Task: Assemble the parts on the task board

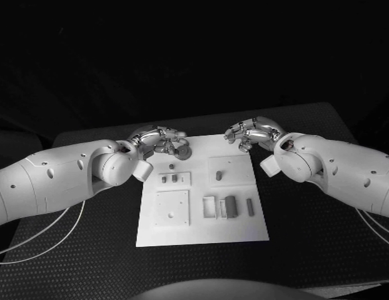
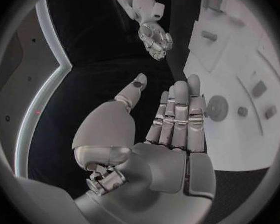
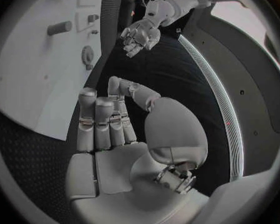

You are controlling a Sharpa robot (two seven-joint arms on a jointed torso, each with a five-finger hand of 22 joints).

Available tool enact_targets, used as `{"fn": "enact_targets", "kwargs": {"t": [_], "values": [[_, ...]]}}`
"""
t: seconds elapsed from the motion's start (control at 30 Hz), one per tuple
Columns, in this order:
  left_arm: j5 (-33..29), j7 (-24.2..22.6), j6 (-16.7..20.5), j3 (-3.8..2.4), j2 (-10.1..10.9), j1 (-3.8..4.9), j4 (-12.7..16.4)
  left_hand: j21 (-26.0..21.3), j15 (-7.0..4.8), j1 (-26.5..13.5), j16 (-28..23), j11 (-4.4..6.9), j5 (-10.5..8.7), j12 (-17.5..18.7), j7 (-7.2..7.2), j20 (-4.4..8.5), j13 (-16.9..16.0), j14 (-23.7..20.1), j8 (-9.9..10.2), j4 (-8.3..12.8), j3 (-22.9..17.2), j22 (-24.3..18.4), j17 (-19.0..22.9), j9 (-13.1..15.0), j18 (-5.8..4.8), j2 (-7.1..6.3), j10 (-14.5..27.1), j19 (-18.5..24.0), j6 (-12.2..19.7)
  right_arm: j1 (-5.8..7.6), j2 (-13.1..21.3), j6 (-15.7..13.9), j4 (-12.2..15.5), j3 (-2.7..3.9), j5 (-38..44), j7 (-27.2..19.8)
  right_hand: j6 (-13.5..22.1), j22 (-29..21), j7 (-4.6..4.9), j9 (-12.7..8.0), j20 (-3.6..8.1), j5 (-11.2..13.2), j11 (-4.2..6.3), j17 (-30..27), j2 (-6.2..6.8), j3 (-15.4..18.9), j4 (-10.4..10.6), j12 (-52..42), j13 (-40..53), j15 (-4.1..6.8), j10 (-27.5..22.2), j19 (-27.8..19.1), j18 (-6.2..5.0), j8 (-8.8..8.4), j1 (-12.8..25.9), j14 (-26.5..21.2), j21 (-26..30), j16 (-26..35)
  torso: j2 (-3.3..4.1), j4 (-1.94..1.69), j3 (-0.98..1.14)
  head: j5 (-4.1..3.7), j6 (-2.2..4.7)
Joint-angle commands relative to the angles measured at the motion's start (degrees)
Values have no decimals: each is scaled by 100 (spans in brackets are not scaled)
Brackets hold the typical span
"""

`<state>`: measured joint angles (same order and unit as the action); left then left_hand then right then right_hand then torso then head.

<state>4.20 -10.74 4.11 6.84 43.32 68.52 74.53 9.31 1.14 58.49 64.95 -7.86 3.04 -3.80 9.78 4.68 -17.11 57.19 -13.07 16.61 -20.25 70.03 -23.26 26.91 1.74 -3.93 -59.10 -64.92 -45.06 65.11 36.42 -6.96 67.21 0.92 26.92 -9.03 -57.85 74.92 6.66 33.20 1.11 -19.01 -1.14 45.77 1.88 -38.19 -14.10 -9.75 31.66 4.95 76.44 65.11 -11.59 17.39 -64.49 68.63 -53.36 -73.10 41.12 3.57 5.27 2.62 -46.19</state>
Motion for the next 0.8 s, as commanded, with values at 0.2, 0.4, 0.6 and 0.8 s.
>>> {"fn": "enact_targets", "kwargs": {"t": [0.2,0.4,0.6,0.8], "values": [[-1161,164,-661,60,-151,4,182,-90,59,-172,-46,-31,-25,25,-102,-74,267,-49,115,-13,216,-26,-9,-31,282,-28,422,8,416,-19,-57,482,152,39,-794,-305,34,105,28,-1,5,-15,-10,12,-72,5,-51,-27,25,4,-40,-56,-341,-4,29,-66,27,32,-5,-7,3,88,151],[-1301,138,-799,73,-240,3,281,-130,35,-246,-60,-1,-25,10,-125,-73,398,-65,129,-20,275,-44,-9,-22,279,-36,530,8,588,-45,-86,557,250,58,-882,-328,40,107,30,2,2,-15,-11,17,-94,11,-68,-29,38,3,-46,-63,-341,-6,42,-74,26,30,5,1,0,140,250],[-1387,169,-906,74,-322,2,338,-166,0,-347,-77,38,-25,-3,-50,-56,483,-81,76,-24,327,-59,-7,11,260,-15,536,14,614,-59,-113,613,279,67,-893,-337,45,109,32,5,-1,-15,-13,22,-109,16,-85,-29,49,2,-53,-70,-341,-8,54,-81,24,28,8,-2,1,167,283],[-1388,120,-908,74,-368,0,387,-195,-2,-292,-81,39,-24,-67,66,-31,530,-98,-135,-9,280,-58,-14,97,231,110,364,16,346,-64,-147,655,311,69,-893,-338,46,110,32,7,-3,-15,-13,25,-117,18,-96,-29,56,2,-55,-74,-341,-9,59,-85,23,26,9,-3,-2,169,293]]}}
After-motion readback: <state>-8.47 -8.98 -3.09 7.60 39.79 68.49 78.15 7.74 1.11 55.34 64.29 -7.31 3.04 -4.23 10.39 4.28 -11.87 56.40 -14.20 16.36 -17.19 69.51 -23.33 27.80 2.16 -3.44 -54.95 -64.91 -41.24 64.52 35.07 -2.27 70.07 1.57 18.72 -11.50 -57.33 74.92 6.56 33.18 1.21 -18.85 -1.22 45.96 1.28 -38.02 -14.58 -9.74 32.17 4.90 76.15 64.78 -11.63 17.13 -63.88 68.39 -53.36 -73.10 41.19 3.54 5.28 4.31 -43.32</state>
